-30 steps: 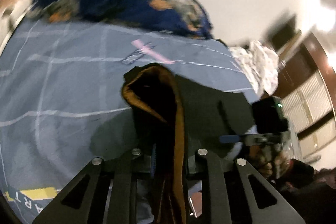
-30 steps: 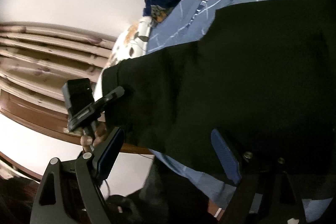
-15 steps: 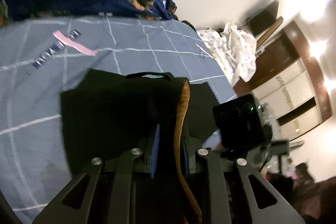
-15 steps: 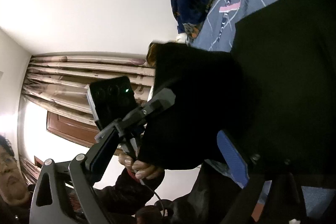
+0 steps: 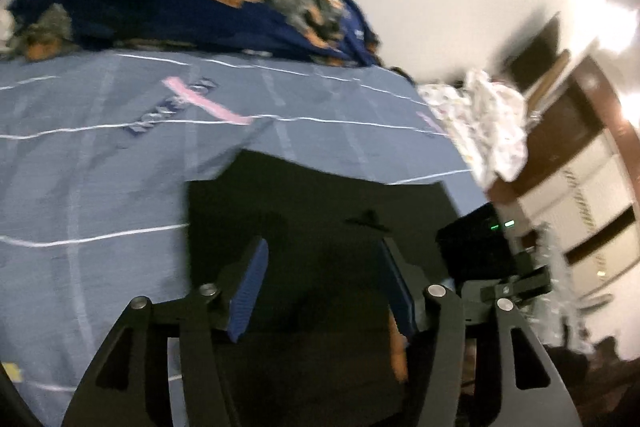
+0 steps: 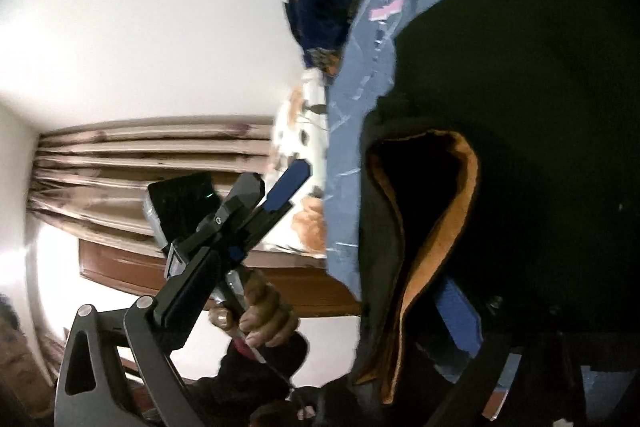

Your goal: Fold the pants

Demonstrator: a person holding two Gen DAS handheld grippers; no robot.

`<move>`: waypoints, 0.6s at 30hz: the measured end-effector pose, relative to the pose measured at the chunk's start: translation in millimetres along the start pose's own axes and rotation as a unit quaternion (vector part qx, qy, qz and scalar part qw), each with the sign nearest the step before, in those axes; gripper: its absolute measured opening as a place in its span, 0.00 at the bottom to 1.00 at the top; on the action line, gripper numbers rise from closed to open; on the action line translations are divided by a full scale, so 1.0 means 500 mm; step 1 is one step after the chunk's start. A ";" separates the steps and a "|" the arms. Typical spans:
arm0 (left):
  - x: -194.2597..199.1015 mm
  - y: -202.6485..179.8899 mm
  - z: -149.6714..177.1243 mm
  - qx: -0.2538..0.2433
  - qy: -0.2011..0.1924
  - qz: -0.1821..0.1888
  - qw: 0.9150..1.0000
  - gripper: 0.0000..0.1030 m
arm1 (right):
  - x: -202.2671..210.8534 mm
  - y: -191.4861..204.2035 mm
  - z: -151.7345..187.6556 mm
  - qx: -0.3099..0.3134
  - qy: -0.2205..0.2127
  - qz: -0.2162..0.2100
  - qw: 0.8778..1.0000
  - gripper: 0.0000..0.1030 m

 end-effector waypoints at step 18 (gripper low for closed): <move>0.011 0.056 0.060 0.056 0.008 -0.032 0.998 0.67 | 0.179 0.102 -0.091 0.098 -0.070 0.150 0.981 0.14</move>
Point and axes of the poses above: each gripper's, at about its wrist camera, not at the fingertips, and x roughly against the way its jaws point, y to its left, z to its underside, the point moved 4 cm from there along -x, roughly the way its jaws point, and after that the axes turned 1 degree about -x, right-handed, at the moved point
